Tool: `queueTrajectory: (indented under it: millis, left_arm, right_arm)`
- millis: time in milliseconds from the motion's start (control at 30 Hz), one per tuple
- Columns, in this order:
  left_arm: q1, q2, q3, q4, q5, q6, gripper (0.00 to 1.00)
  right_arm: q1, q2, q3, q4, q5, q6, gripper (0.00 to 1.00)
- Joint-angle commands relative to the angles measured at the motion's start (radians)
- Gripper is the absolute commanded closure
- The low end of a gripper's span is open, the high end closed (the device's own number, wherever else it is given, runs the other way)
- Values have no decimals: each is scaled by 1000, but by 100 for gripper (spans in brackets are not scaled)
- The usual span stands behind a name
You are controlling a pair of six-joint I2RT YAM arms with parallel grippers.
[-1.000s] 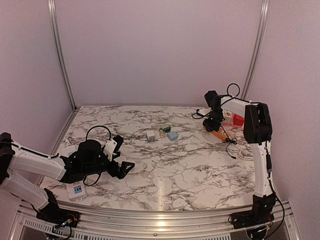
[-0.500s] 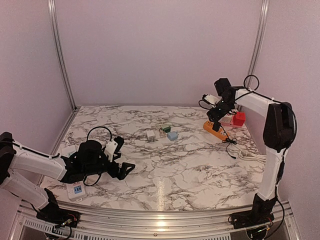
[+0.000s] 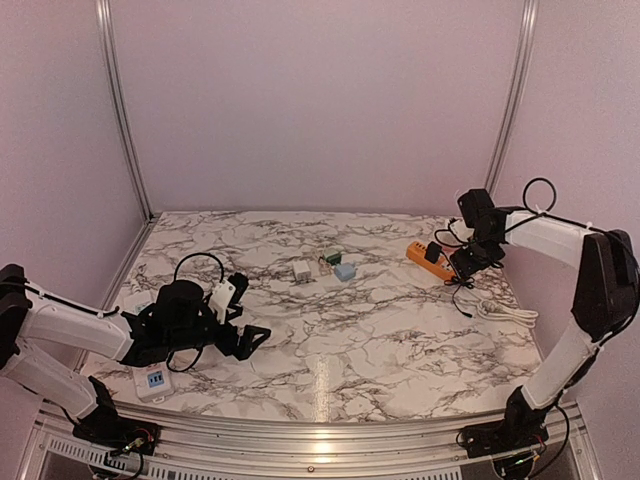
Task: Insert the plug
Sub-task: Move the socket to the corner of the board.
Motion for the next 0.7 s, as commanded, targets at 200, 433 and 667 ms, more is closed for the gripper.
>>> queueTrajectory:
  millis: [200,433,667]
  left_arm:
    - [5,-47,2,25,25,-10,1]
    - [5,-56,-1,25,32,-13,1]
    - [5,-51,1,26,27,-13,1]
  right_arm:
    - [-23,169,-71,-31,-9,130,30]
    - [-95,255,-65,19,-115,144,47]
    - [-105,294,-21,65,-172,119,47]
